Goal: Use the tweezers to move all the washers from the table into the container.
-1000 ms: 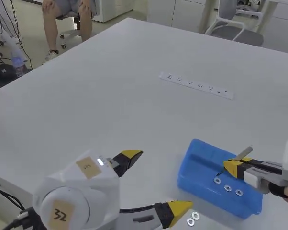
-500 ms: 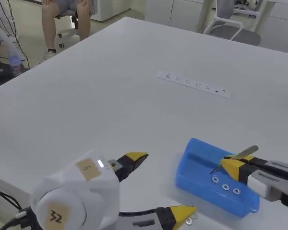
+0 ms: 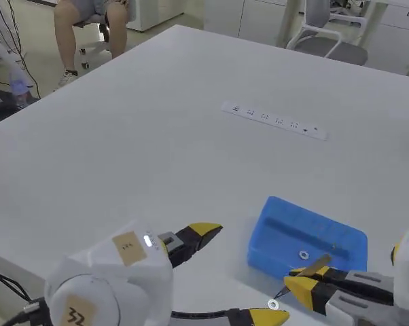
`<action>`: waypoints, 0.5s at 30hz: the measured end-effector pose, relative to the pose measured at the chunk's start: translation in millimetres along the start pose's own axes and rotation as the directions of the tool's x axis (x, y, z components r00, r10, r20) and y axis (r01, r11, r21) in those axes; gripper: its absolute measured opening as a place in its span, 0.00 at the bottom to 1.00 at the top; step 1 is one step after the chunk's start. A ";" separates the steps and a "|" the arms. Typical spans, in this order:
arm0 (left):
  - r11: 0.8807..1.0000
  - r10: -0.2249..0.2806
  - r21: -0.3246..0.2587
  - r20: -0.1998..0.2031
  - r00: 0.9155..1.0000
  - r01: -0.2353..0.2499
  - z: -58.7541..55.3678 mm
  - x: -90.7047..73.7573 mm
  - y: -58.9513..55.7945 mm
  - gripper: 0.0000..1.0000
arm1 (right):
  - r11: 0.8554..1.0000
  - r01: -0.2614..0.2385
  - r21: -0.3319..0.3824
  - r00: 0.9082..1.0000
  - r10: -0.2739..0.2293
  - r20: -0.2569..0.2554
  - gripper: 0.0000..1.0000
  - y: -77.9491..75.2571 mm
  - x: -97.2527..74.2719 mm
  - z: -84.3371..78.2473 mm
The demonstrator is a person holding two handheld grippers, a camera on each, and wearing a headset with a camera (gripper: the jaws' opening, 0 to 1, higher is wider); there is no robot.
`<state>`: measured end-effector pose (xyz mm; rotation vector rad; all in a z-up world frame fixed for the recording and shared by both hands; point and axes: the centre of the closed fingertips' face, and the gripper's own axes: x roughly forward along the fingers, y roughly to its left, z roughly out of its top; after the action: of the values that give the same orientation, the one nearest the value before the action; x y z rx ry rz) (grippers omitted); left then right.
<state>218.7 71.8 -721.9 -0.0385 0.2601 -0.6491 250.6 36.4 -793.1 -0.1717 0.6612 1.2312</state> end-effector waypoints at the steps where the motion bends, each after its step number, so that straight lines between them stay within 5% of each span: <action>1: 1.000 -0.004 0.000 -0.002 1.000 0.004 -0.1 -0.1 -1.0 0.71 | 1.000 -0.007 -0.001 1.000 0.007 -0.011 0.04 1.5 2.3 -2.9; 15: 1.000 -0.011 0.001 0.003 1.000 0.011 0.4 0.2 -2.1 0.72 | 0.999 -0.034 -0.017 0.997 0.033 -0.073 0.04 6.5 13.7 -19.0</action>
<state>217.8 69.9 -721.4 -0.0399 0.2565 -0.6598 239.9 41.1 -814.6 -0.2223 0.7180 1.2686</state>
